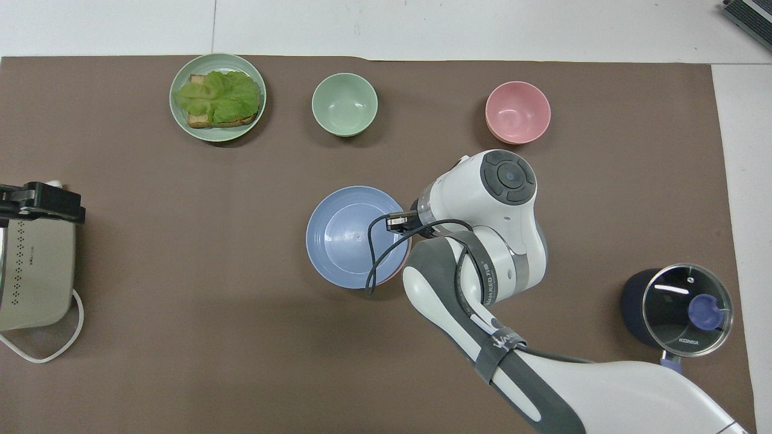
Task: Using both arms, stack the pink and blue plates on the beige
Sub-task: 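Lower the blue plate onto the pink plate with the right gripper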
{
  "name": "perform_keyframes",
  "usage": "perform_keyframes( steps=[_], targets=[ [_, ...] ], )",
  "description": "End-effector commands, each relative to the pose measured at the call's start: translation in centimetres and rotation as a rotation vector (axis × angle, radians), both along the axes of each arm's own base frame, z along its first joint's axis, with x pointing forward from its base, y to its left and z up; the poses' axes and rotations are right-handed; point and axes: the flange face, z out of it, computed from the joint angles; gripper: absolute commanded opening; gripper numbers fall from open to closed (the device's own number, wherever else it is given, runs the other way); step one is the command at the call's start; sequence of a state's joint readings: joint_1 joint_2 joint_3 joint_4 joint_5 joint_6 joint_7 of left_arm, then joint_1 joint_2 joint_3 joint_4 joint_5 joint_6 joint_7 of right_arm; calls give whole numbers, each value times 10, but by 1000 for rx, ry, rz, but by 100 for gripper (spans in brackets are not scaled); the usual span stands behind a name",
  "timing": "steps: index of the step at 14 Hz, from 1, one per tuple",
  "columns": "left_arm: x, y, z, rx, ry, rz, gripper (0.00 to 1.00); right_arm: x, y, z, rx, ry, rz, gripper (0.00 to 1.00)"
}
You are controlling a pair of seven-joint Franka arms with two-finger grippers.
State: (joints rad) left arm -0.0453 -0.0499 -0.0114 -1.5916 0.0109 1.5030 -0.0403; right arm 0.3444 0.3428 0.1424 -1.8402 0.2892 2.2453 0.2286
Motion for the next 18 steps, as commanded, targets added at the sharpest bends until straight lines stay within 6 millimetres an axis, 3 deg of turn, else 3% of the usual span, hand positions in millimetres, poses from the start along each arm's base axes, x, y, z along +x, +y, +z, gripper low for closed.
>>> perform_keyframes(
  steps=[1,8,16,18],
  targets=[
    [-6,1,1,10,-1,7,100,3,-7,-4,28,-26,14,0],
    [-6,1,1,10,-1,7,100,10,-17,-17,28,-56,42,0],
    [-6,1,0,10,1,7,100,7,-10,-23,28,-60,44,1],
    [-6,1,0,10,1,7,100,5,-8,-29,26,-57,45,10]
  ],
)
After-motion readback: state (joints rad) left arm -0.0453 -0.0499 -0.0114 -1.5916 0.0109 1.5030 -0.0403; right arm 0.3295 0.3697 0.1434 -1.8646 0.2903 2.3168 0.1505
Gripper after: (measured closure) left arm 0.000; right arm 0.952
